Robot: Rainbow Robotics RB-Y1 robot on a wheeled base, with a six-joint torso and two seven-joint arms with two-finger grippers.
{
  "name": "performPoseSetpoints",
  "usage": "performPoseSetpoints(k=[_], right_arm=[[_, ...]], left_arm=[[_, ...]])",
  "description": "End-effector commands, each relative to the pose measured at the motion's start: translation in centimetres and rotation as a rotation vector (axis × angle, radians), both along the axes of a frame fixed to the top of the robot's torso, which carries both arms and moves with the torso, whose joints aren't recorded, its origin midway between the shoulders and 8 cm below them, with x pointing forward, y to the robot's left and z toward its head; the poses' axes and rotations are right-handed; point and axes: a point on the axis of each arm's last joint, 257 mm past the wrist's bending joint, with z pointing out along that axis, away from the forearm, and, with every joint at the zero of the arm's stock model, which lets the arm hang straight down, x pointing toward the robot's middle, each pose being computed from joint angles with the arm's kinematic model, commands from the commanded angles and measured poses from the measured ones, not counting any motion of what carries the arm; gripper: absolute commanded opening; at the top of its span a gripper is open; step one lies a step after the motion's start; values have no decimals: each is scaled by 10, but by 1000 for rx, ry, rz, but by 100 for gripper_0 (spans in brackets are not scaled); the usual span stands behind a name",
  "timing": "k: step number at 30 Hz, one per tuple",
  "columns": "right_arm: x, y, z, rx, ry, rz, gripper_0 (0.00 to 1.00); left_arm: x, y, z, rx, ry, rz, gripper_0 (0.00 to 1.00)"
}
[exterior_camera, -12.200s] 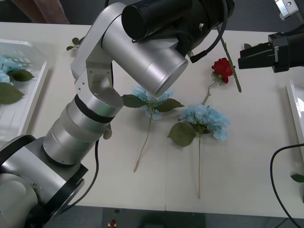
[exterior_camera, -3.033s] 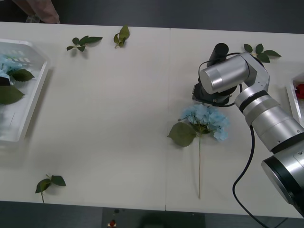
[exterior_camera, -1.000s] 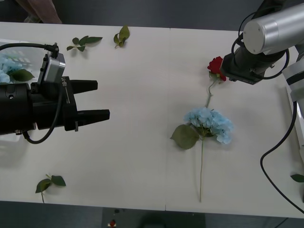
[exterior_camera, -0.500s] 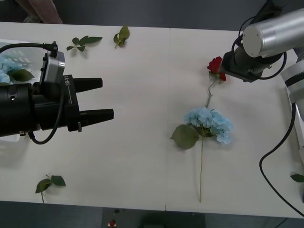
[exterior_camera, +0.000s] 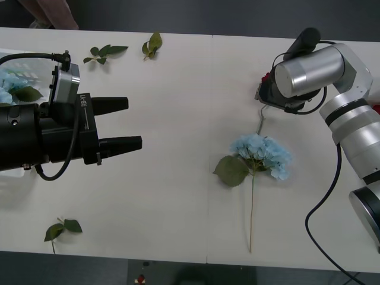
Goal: Put the red flowers into the right box and the blue flowers into the left box
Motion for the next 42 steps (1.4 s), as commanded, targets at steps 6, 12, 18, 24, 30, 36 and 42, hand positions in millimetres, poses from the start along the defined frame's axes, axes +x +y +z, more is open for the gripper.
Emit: performPoseSetpoints(k=[6,12,18,24,30,36,42], right_arm=[[12,16,-5,-42,-34,33,100],[7,18,-17,-67,-15,44,100],[8,21,-26,-66,-15,46,100],[7,21,-31,-67,-12,46,100],[6,20,-34,-67,-6,43,100],[9,18,-39,-58,-17,39,18],[9,18,-40,-51,-17,35,0]], left_arm=[[-7,-2,12,46,-97,-30,100],[-7,-2,12,46,-97,-30,100],[-7,-2,12,46,-97,-30,100],[-7,-2,12,46,-97,-30,100],[-7,-2,12,46,-97,-30,100],[-7,-2,12,46,-97,-30,100],[-7,-2,12,46,-97,-30,100]])
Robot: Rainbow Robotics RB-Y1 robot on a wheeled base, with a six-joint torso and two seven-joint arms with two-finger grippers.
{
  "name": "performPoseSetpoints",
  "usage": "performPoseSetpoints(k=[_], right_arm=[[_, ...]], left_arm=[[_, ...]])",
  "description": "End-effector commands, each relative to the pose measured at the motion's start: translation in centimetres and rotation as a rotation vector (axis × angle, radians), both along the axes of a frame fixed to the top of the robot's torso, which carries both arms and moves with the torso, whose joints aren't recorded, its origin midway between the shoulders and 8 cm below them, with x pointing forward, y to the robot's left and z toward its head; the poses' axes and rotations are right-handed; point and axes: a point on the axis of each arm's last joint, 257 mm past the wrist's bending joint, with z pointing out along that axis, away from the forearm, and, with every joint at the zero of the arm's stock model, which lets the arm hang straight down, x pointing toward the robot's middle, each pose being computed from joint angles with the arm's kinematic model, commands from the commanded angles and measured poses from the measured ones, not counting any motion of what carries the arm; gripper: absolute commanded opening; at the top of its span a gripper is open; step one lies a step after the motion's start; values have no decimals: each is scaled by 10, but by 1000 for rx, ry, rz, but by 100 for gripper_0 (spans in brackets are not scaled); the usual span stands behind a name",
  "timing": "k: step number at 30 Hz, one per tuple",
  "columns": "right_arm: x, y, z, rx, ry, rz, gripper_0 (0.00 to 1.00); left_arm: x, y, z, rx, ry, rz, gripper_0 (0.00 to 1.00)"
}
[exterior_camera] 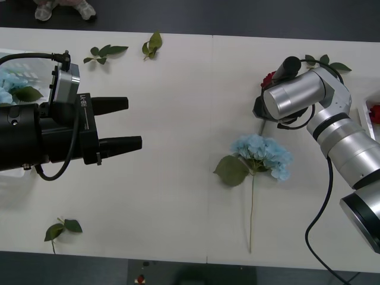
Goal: Put the red flowers into the right box and the blue flowers into the left box
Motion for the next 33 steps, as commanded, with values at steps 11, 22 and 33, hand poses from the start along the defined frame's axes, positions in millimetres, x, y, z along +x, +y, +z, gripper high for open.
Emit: performPoseSetpoints(k=[11,22,33], right_arm=[[11,19,32,44,-34,-10,0],[-6,22,103,117,-12,-32,0],[-50,-8,176,149,44,-41,0]], left_arm=[[-7,-2,12,45,-97,-30,100],[-7,-2,12,45,-97,-30,100],[-7,-2,12,45,-97,-30,100]])
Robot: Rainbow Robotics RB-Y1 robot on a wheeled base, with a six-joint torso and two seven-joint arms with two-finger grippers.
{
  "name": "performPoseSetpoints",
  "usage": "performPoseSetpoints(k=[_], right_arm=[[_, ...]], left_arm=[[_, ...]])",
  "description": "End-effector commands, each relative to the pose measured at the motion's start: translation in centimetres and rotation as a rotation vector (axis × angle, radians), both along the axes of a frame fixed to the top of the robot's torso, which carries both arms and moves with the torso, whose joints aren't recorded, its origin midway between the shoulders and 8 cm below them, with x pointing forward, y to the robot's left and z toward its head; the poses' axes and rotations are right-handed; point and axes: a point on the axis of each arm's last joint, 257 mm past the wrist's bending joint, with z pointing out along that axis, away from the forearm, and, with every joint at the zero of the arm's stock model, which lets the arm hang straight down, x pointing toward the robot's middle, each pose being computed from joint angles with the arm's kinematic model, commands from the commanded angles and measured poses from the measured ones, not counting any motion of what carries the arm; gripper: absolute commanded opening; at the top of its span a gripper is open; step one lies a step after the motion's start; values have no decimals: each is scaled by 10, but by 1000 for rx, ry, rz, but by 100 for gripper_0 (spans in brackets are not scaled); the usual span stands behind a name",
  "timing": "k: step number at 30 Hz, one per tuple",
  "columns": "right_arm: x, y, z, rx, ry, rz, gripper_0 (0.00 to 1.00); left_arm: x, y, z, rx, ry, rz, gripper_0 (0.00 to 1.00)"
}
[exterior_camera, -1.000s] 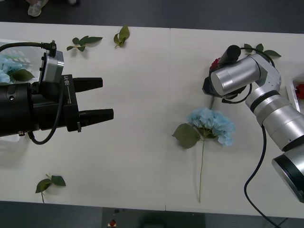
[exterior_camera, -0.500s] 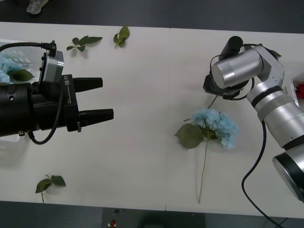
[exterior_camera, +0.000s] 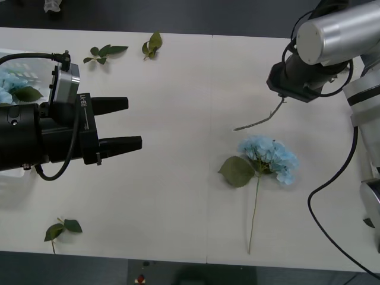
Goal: Put the red flowers into the right box and the blue flowers into the left box
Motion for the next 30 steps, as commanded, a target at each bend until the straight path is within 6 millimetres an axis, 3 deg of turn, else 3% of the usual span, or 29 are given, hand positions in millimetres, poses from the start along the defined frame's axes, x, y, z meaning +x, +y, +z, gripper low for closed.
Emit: performPoseSetpoints(k=[1,8,11,16,24,30], right_arm=[[-5,-20,64,6,-63,-9,0],[-42,-79,96,-36,8,39,0],[-46,-113,115,-68,-22,70,0],[-60,-169,127,-126,-53,124,0],[-102,-253,115,-226,-32,200,0],[-142,-303,85,-313,49,260,0]], left_arm=[[-7,-2,12,45,-96,-30,100],[-7,-2,12,45,-96,-30,100],[-7,-2,12,45,-96,-30,100],[-7,-2,12,45,-96,-30,100],[-7,-2,12,45,-96,-30,100],[-7,-2,12,45,-96,-30,100]])
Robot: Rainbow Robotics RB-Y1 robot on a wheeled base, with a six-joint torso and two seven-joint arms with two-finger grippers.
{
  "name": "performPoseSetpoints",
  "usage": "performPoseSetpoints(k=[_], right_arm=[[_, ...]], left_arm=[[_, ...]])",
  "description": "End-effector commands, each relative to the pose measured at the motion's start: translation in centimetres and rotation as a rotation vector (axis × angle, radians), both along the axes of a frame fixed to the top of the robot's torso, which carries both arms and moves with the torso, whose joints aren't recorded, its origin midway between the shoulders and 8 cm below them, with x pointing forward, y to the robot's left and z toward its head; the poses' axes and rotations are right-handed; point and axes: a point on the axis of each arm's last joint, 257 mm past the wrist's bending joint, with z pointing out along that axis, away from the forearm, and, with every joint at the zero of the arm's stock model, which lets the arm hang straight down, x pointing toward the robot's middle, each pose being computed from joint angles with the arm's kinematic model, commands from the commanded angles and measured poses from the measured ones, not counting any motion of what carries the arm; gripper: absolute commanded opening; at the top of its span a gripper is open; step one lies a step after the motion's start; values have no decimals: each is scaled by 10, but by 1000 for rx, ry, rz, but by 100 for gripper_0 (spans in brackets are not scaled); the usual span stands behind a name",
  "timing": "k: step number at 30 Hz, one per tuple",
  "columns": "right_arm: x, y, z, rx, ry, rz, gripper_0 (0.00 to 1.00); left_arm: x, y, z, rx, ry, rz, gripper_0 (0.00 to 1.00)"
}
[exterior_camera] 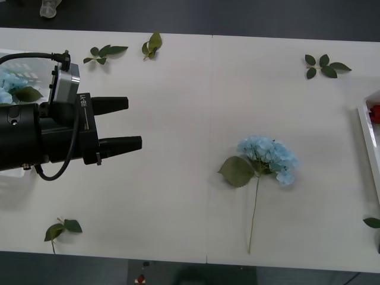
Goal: Put the red flowers into the right box and the blue flowers into the left box
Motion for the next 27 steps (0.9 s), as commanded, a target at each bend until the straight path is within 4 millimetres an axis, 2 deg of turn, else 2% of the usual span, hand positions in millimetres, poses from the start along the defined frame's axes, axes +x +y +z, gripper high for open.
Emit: performPoseSetpoints(k=[1,4,13,19,27], right_arm=[[-20,-37,0,-118,3,62,0],[-28,-56,-13,-155,-5,83,0],[-36,-90,-44,-253,-44,128,0],[-29,-106,-70,-233,-67,106,0],[-8,-123,-113,-245,-104,79,0]], left_arm=[[-6,-2,11,45,-95,-29,100],[-6,-2,11,45,-95,-29,100],[-6,-2,11,45,-95,-29,100],[-6,-2,11,45,-95,-29,100],[-6,-2,11,45,-95,-29,100]])
